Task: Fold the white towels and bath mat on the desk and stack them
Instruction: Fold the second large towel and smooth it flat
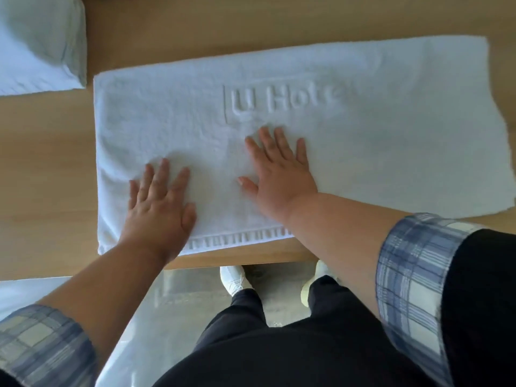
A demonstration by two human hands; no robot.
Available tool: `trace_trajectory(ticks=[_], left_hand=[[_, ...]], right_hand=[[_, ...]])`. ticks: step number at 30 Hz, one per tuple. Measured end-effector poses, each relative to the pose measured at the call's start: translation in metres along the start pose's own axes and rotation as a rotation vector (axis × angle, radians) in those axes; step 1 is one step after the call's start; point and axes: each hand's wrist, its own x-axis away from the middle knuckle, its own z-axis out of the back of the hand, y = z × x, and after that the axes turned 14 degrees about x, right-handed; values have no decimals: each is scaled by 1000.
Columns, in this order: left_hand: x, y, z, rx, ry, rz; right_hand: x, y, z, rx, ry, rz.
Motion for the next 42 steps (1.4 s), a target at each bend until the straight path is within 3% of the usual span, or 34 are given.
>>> trace_trajectory(ticks=[5,10,14,17,19,22,24,27,30,34,39,42], left_hand=[[-26,101,-25,-16,-135,-239],[-53,190,-58,-58,-161,-218],[-80,253,-78,-22,-118,-152],[-99,302,-97,19,-75,-121],[-102,324,-110,-6,-65,-98],[-101,333,-124,-121,-24,-36],[-102,333,-123,-92,-1,-2],[-105,336,-118,-45,16,-7],[-104,335,-117,-56,0,-28],[-104,334,-116,-24,10,-33],[-100,338,-115,-43,34,-36],[-100,338,-115,-40,35,-40]], right_hand=[[15,64,-6,-34,-18,10],[40,163,-25,20,-38,-136],[51,219,-30,-86,-70,-269],[47,233,-17,-241,27,-186],[32,235,-2,-287,139,-15],[-4,238,12,-174,55,378],[-28,236,10,-59,-48,486],[-54,241,5,-46,-10,381],[-76,275,1,-11,66,153],[-97,290,5,-21,16,-63],[-100,204,25,-169,102,296],[-109,206,19,-68,39,255]])
